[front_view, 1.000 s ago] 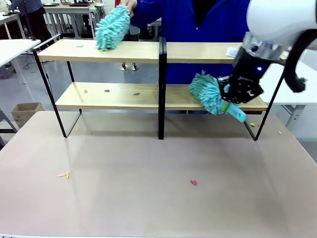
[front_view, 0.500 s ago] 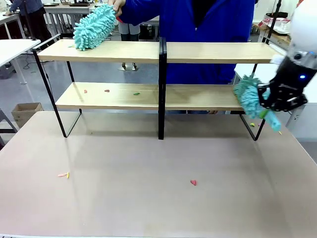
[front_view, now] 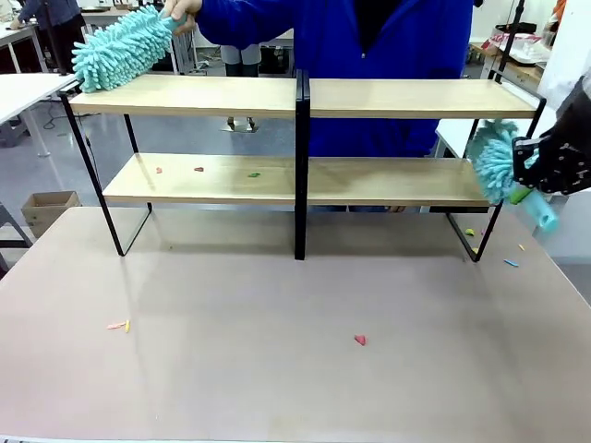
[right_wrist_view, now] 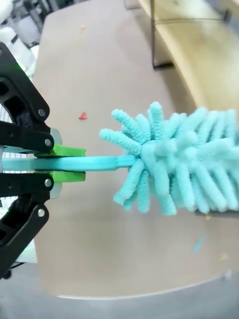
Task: Clean the shelves.
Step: Clean another randomly selected level of the Shelf with the Duster.
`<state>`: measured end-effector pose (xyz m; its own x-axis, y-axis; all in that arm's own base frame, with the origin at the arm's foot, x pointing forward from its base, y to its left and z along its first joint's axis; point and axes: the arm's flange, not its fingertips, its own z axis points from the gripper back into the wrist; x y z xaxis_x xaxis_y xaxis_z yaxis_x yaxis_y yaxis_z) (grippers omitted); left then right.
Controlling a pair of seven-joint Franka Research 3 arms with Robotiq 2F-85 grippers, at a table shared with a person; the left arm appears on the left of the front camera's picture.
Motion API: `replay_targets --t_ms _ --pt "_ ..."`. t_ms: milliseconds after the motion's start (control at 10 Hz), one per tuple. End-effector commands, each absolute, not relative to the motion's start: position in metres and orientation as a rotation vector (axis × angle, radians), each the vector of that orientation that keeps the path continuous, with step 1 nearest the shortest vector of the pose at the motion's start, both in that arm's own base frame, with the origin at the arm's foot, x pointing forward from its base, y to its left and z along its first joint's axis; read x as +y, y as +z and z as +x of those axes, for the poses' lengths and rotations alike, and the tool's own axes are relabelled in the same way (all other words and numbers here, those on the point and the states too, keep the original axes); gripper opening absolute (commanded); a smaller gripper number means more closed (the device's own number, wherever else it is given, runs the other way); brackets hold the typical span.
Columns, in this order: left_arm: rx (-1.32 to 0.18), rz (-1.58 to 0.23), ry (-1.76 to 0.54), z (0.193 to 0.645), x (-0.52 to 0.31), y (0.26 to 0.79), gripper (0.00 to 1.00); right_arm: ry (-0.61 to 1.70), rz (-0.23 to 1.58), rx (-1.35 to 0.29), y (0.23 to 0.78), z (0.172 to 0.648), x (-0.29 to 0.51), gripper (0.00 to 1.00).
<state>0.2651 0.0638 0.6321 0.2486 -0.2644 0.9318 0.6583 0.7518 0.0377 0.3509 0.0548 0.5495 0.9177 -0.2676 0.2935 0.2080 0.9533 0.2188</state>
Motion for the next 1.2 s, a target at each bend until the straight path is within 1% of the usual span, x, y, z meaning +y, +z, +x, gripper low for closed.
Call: replay_targets --t_ms 0,100,300,600,700,800,900,1000,1100 --pt "-1.158 -0.393 -0.652 0.266 0.063 0.632 1.00 -0.136 0.299 -0.288 0.537 0.350 0.054 0.12" --pt "-1.158 -0.393 -0.652 0.266 0.063 0.632 1.00 -0.112 0.331 -0.271 0.537 0.351 0.053 0.12" --pt "-1.158 -0.393 -0.652 0.266 0.063 0.632 1.00 0.007 0.415 -0.211 0.539 0.343 0.047 0.12" --pt "-1.158 -0.393 -0.652 0.266 0.063 0.632 1.00 0.376 0.562 0.005 0.550 0.314 0.017 0.12" --pt "-1.158 -0.393 -0.652 0.266 0.063 0.632 1.00 0.525 0.584 0.059 0.556 0.298 -0.002 0.12" --pt "-1.158 -0.393 -0.652 0.266 0.063 0.632 1.00 0.650 0.601 0.070 0.562 0.280 -0.021 0.12" --pt "-1.158 -0.393 -0.652 0.266 0.063 0.632 1.00 0.809 0.608 0.038 0.574 0.260 -0.036 0.12" --pt "-1.158 -0.393 -0.652 0.266 0.063 0.632 1.00 0.949 0.600 -0.048 0.590 0.244 -0.046 0.12" --pt "-1.158 -0.393 -0.652 0.266 0.063 0.632 1.00 1.030 0.594 -0.178 0.607 0.231 -0.053 0.12"
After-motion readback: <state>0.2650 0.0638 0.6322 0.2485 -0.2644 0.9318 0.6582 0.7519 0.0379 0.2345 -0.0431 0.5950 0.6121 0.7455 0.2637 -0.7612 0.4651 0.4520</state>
